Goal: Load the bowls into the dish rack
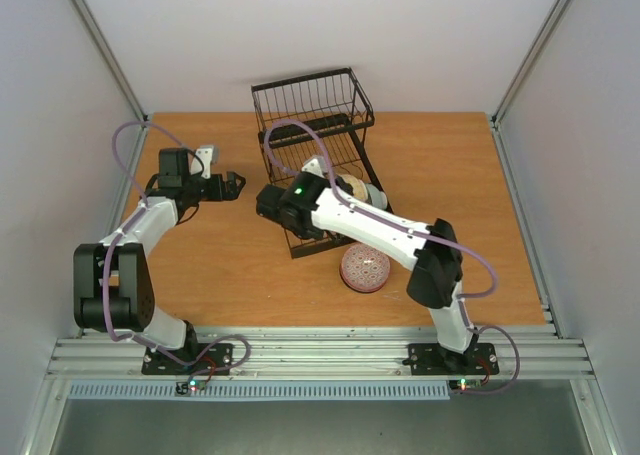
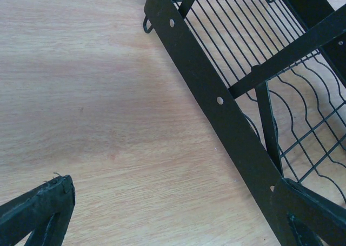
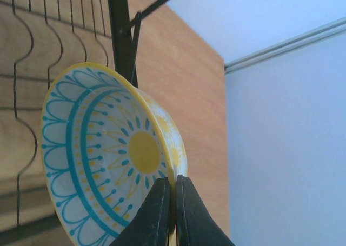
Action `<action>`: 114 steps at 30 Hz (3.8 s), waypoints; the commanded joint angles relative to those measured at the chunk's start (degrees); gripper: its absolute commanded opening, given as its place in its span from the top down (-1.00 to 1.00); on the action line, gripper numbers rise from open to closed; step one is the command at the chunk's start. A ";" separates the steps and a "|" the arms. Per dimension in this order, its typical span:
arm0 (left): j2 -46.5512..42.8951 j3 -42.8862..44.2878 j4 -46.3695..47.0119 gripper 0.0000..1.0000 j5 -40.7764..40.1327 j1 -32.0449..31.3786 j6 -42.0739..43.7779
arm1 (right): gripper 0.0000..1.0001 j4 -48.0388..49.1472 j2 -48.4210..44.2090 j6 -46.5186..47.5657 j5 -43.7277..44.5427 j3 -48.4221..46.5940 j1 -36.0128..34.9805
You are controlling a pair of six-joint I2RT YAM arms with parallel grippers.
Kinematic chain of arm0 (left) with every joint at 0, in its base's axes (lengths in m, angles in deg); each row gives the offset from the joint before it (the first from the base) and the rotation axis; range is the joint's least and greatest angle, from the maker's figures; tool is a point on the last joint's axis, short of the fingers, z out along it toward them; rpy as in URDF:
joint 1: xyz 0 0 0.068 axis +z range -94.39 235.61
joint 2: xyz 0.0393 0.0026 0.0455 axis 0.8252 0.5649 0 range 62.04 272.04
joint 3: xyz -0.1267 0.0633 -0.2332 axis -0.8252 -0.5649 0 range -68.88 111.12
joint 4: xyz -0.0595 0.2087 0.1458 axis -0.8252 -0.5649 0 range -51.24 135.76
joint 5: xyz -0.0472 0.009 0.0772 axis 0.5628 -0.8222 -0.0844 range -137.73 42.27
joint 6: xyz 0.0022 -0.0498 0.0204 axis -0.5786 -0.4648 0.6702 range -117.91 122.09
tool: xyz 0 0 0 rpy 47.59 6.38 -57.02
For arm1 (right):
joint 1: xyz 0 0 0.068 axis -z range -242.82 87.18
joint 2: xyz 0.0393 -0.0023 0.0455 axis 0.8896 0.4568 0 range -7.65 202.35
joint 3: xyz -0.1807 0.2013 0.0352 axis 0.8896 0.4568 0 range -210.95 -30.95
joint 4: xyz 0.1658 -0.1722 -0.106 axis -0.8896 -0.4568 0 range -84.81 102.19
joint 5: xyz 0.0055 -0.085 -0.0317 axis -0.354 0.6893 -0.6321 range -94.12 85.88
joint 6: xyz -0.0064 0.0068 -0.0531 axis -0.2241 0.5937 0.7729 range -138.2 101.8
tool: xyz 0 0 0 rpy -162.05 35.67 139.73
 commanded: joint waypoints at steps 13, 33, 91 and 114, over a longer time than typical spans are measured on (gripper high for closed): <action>0.31 -0.45 2.80 -0.99 -0.67 -0.27 0.54 | 0.97 -14.29 11.64 -4.52 15.59 -5.69 -0.57; 0.62 -0.63 3.15 -0.99 -0.23 -0.29 0.53 | 0.97 -14.38 21.53 -3.56 17.11 -4.19 2.16; 3.08 0.34 3.03 -0.99 0.54 -0.29 0.11 | 0.08 -14.38 11.46 -11.50 9.68 0.79 0.74; 2.35 0.15 2.79 -0.99 1.71 -0.28 -0.33 | 0.23 16.57 -25.65 -4.91 -30.98 36.24 1.23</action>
